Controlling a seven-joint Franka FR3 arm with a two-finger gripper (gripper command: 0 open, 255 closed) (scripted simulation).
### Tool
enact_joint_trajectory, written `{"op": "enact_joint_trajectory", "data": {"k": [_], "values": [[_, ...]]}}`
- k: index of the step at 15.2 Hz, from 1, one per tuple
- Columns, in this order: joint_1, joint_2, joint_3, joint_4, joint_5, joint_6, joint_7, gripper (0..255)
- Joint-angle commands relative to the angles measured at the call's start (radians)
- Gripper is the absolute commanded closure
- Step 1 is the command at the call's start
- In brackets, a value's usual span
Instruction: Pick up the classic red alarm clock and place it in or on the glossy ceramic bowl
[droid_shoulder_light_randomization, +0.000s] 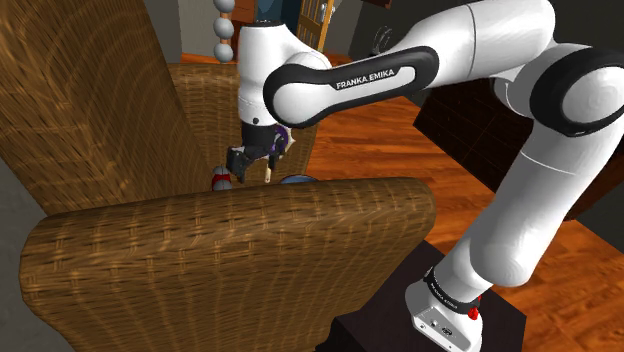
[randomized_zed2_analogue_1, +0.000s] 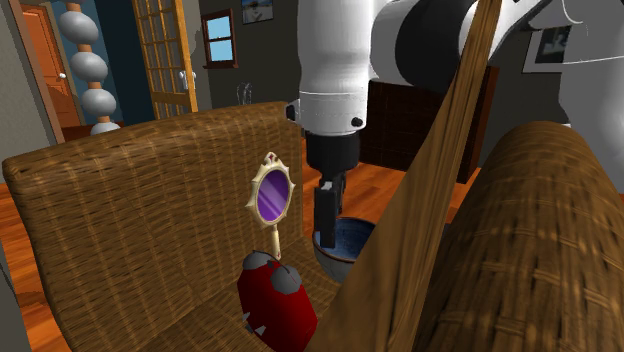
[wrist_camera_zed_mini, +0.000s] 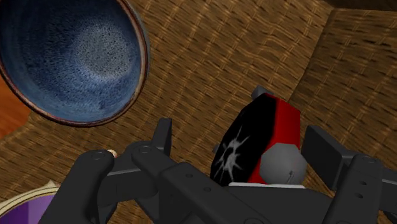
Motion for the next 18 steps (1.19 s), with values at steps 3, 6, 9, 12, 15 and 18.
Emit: {"op": "enact_joint_trajectory", "data": {"k": [3,6,9,12,15,18], "values": [[0.063,0.176,-0.007,0.178,-0.092,-0.027,0.097,0],[0.119,0.305,-0.026,0.325,-0.147,-0.060,0.145,0],[0.119,0.316,-0.032,0.301,-0.154,-0.025,0.150,0],[0.119,0.329,-0.036,0.279,-0.162,0.008,0.155,0],[0.118,0.337,-0.039,0.269,-0.167,0.025,0.159,0],[0.118,0.337,-0.039,0.269,-0.167,0.025,0.159,0]]}}
